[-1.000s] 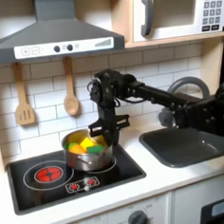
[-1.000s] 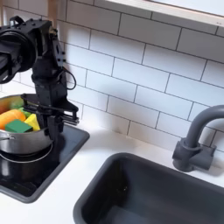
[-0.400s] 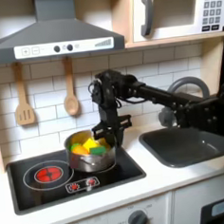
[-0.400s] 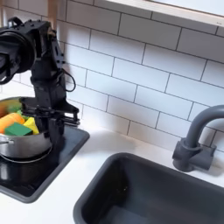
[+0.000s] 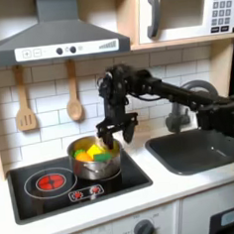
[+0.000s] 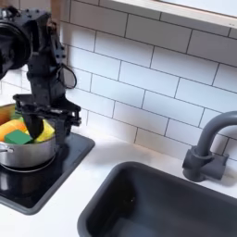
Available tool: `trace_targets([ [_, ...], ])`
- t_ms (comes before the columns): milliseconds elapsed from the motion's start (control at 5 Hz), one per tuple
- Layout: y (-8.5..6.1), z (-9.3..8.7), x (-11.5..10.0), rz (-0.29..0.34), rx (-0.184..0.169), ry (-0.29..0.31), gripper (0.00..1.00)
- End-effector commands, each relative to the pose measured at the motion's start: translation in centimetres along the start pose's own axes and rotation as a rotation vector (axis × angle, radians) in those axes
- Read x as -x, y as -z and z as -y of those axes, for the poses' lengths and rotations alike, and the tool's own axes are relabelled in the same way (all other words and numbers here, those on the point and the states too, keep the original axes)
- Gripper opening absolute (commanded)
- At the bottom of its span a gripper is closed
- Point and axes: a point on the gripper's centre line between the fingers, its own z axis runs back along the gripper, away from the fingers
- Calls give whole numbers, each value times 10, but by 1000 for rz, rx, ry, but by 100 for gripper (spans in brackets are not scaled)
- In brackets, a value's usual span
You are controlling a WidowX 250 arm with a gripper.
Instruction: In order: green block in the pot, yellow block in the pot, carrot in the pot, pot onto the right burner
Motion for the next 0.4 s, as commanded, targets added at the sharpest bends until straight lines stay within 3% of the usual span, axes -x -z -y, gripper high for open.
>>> trace_targets([
  [0, -12, 0, 3, 70, -30, -38, 100],
  [200, -11, 0, 3, 64, -31, -29, 100],
])
